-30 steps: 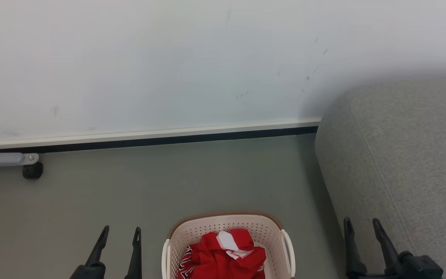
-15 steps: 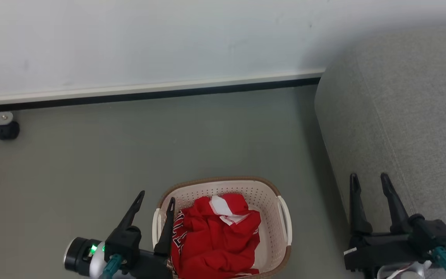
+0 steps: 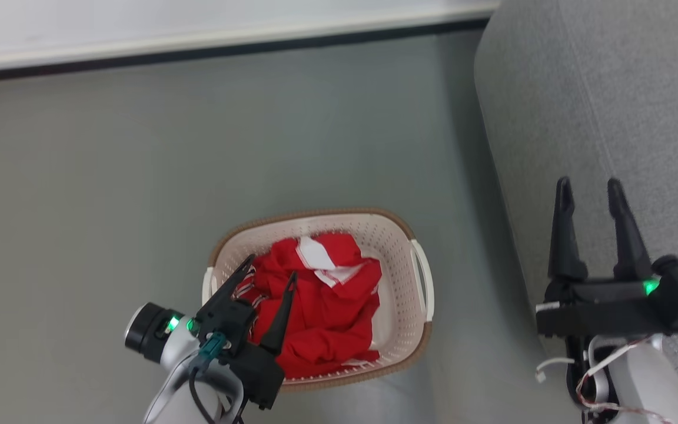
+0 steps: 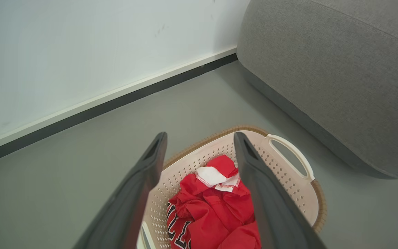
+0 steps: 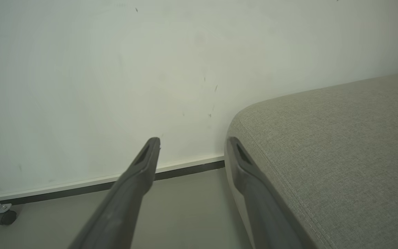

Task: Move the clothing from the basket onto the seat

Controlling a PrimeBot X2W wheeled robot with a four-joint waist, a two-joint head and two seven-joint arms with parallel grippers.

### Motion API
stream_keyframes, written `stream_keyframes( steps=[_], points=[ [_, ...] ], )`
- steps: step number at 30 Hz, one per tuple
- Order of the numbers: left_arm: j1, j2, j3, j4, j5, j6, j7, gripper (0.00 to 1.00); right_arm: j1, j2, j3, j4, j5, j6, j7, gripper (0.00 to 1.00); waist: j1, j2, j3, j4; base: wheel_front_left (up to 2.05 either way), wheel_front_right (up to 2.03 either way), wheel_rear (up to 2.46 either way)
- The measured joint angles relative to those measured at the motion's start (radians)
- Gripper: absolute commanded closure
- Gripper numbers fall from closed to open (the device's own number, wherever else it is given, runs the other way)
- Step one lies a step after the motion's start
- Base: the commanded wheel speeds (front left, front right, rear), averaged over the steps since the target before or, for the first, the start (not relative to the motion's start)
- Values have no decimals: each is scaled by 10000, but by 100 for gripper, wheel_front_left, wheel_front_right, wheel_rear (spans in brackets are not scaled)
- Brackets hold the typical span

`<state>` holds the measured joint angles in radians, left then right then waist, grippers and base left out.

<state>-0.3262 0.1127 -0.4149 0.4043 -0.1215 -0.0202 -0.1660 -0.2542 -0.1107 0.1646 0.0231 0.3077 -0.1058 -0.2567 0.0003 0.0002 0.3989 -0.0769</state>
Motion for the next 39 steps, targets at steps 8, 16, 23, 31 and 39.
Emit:
stream_keyframes(
  steps=[8, 16, 23, 31, 39],
  points=[
    [-940, -71, -284, 809, 232, -249, 238, 0, -1221, 67, -29, -213, 0, 58, 0, 0, 0, 0, 1175, -351, 0, 0, 0],
    [-1895, -98, -821, 1465, 729, -508, 464, 0, -2452, 209, 0, -470, 2, 180, -2, 0, 0, 1, 2352, -781, 0, 0, 0],
    [-2972, -130, -1106, 2059, 1047, -604, 744, 0, -3315, 284, -102, -589, 13, 196, -2, 0, -1, 1, 3400, -1124, 0, 0, 0],
    [-3868, -127, -1202, 2731, 1331, -692, 913, 0, -4138, 389, -128, -637, 90, 196, -2, 0, -1, 0, 4429, -1442, 0, 0, 0],
    [-4386, -59, -1218, 3340, 1432, -694, 846, 0, -4615, 454, -127, -510, 107, 244, -4, 0, -1, 0, 5314, -1824, 0, 0, 0]
  ],
)
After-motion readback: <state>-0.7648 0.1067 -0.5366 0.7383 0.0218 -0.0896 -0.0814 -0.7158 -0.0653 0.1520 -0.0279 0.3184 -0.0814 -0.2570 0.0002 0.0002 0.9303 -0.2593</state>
